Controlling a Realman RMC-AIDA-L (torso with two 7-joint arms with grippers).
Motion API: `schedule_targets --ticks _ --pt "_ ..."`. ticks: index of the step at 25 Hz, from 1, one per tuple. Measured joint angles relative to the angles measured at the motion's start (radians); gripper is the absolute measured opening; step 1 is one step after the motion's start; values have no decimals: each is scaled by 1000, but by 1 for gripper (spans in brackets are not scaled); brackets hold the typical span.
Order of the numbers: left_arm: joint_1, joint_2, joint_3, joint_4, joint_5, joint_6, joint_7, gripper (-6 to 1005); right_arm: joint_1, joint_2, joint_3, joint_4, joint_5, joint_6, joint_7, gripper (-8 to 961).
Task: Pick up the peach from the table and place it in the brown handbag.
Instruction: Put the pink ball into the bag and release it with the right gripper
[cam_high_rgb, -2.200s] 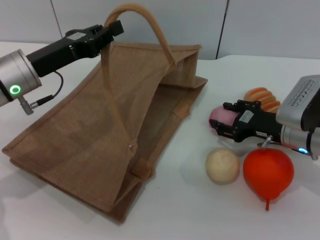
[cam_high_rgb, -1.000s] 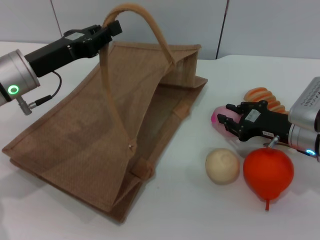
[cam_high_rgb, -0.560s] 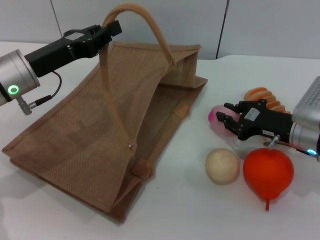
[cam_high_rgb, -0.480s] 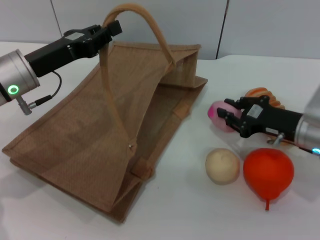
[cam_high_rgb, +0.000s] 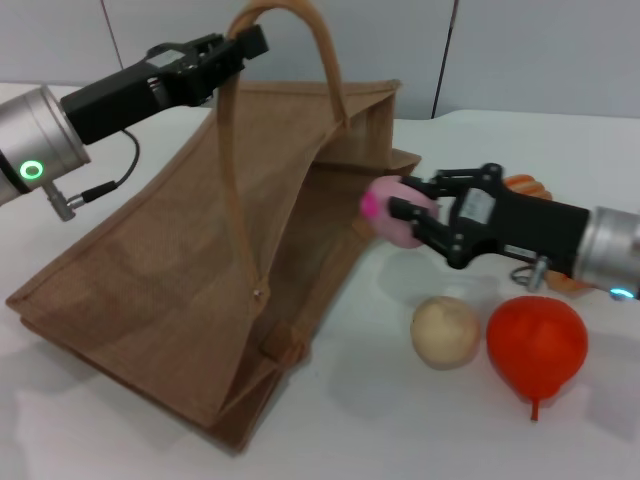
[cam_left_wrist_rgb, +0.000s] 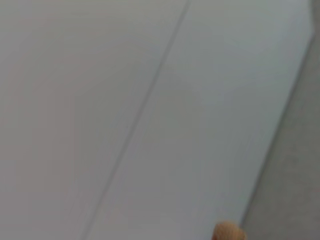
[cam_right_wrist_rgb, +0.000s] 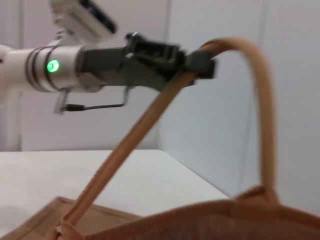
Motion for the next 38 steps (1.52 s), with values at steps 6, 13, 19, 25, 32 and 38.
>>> schedule_targets --ticks 6,13,19,25,32,38 --pt "-19 0 0 0 1 -114 -38 120 36 0 -47 84 -6 -93 -2 231" --pt "-23 1 0 6 -23 -193 -64 120 69 0 -107 193 -8 -234 -5 218" --pt "-18 18 -2 2 -83 -278 -74 120 78 1 -118 283 -8 -446 -70 211" --pt "20 29 -71 0 -104 -296 -76 120 49 3 -106 297 -1 -438 -169 261" --pt "39 49 -148 -78 -102 -281 -35 120 -18 3 -90 302 15 -302 -292 319" --pt "47 63 -173 -127 -103 -195 -2 120 -84 -4 -34 241 17 -95 -298 523"
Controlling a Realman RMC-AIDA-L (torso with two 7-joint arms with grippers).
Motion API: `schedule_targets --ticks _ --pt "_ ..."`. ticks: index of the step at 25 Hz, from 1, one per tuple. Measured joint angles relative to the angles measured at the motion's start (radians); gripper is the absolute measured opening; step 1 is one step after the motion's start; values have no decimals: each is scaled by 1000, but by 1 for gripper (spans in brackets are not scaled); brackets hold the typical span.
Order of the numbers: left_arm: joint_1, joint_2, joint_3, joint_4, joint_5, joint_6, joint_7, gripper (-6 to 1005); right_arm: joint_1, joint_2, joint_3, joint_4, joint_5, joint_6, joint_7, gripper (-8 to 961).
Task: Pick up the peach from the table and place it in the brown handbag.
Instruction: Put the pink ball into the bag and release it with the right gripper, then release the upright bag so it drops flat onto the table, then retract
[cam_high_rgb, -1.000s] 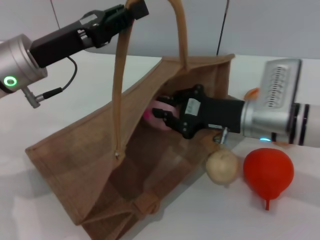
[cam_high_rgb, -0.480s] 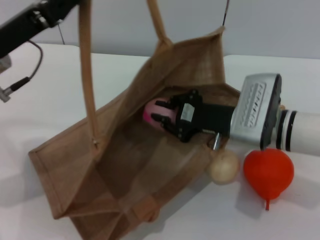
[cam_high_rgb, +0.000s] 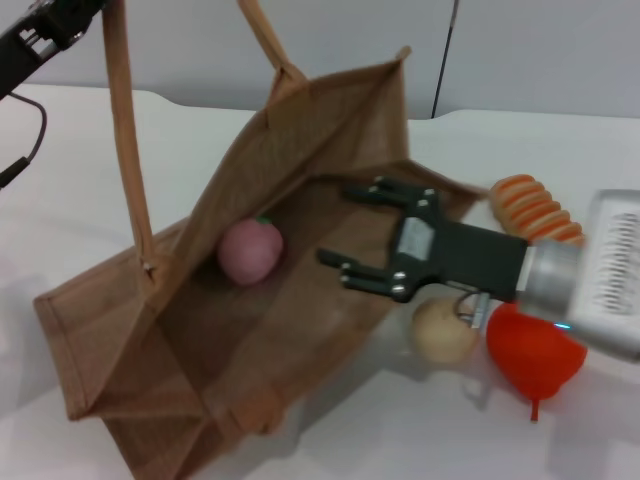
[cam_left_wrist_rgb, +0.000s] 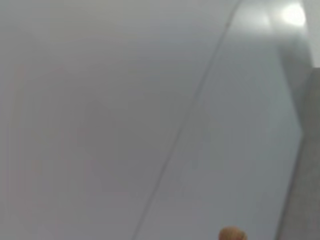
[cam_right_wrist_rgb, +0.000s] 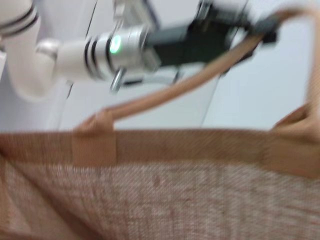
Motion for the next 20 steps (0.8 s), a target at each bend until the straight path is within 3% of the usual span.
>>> schedule_targets --ticks 4,6,16,20 --pt "4 -5 -5 -1 0 72 13 120 -34 1 62 -81 0 141 0 691" --pt "5 -11 -21 -3 -1 110 33 120 -73 1 149 -112 0 205 0 777" --pt "5 -36 -106 -55 -2 224 183 120 -174 9 419 -115 12 227 5 802" --pt "-4 -55 -108 -55 4 269 245 187 -196 17 462 -111 59 227 16 799"
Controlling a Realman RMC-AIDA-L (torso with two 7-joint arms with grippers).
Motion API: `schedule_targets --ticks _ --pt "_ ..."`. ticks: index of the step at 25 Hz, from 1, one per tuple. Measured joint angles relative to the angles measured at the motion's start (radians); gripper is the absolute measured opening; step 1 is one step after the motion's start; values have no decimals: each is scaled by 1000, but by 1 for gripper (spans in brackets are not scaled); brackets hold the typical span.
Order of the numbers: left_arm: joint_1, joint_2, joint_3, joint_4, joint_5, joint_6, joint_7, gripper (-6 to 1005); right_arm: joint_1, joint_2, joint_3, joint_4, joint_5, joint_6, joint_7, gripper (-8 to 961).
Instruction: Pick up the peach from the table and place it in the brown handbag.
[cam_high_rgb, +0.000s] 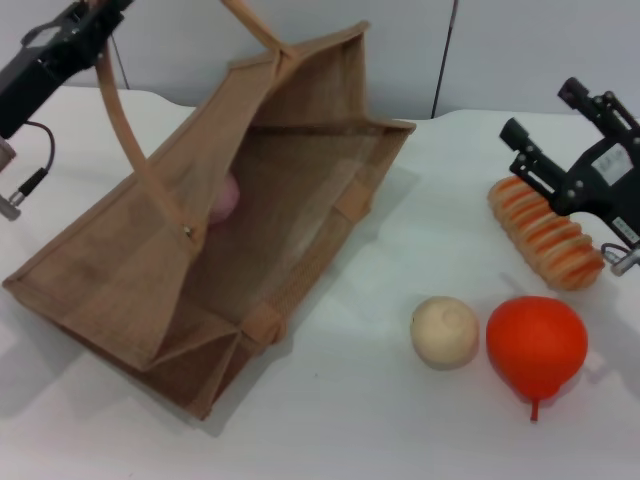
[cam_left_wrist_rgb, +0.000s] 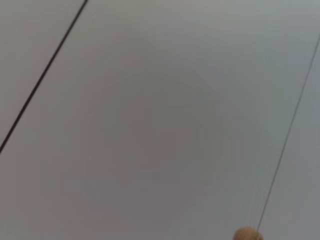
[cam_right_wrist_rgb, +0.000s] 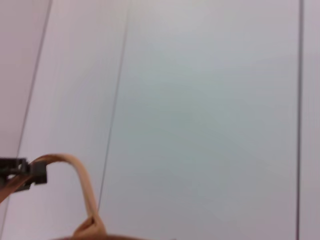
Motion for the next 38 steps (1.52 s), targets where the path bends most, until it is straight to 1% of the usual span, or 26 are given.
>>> schedule_targets --ticks 3,6,9,13,14,16,19,20,21,25,29,33,34,38 --pt "-6 -9 9 0 10 7 48 237 0 1 2 0 14 0 8 797" --pt "-17 -16 14 -1 31 21 71 335 -1 1 5 -3 17 -4 17 794" --pt "-28 -19 16 -1 69 30 87 432 -1 2 6 -5 17 -6 18 792" --pt "-43 -24 21 -1 108 58 97 629 0 2 6 -5 18 -8 19 792" --pt "-53 -28 23 0 141 79 109 678 0 2 7 -5 18 -9 19 792" --pt "-59 -30 23 0 157 90 117 705 0 2 7 -5 18 -9 19 791" --pt "-77 -41 23 1 204 125 144 746 0 1 8 -5 18 -9 19 791" --pt "-82 -47 23 2 217 136 156 760 0 0 8 -5 18 -9 19 791" --pt "-88 -59 23 5 232 149 185 777 -1 0 8 -5 18 -9 19 791" --pt "-96 -79 23 8 254 160 265 847 0 0 8 -5 18 -14 19 790" --pt "-100 -85 19 -1 252 168 319 855 2 0 8 -5 18 -19 19 790" --pt "-83 -87 -24 -68 151 162 447 862 -1 0 15 -5 39 -49 19 790" --pt "-83 -87 -24 -68 151 162 447 864 -1 0 15 -5 39 -49 19 789" --pt "-59 -88 -30 -113 37 132 541 868 -14 0 16 -7 97 -91 19 789"
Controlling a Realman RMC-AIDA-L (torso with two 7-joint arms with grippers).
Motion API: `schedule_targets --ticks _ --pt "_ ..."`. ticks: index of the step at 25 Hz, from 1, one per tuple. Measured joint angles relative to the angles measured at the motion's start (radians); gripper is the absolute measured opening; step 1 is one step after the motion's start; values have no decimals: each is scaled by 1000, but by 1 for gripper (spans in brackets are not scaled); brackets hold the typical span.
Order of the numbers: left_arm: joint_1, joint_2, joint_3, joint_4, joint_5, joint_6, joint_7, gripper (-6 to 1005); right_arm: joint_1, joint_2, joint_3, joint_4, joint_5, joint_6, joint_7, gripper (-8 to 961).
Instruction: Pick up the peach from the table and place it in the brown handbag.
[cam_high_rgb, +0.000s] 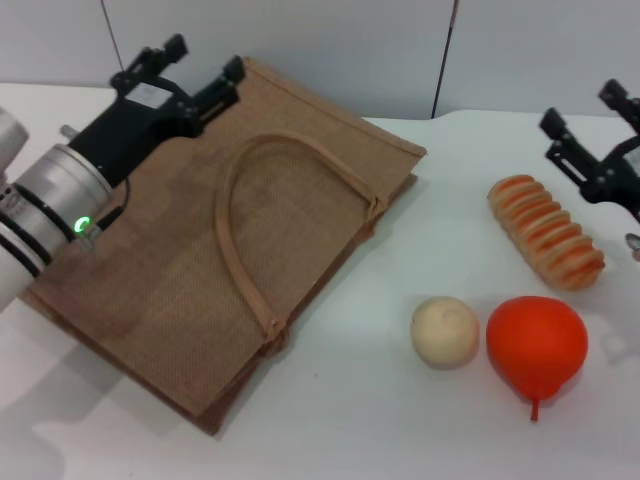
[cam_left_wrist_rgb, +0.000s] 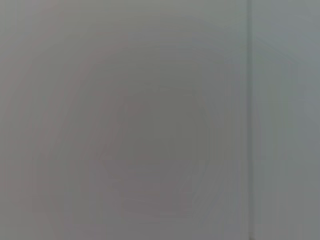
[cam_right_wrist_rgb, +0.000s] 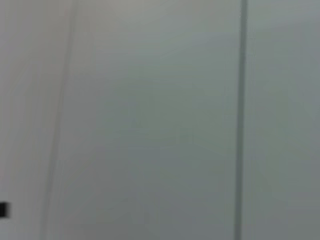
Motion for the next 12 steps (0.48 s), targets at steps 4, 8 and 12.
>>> schedule_targets --ticks 4,8,12 --pt "31 0 -2 -29 -119 -33 66 867 -14 2 0 -2 77 -26 0 789" --pt "46 -4 -19 -73 -210 -64 117 866 -25 3 0 4 159 -97 29 788" --pt "60 -4 -47 -132 -317 -99 170 866 -20 3 0 0 175 -133 62 788"
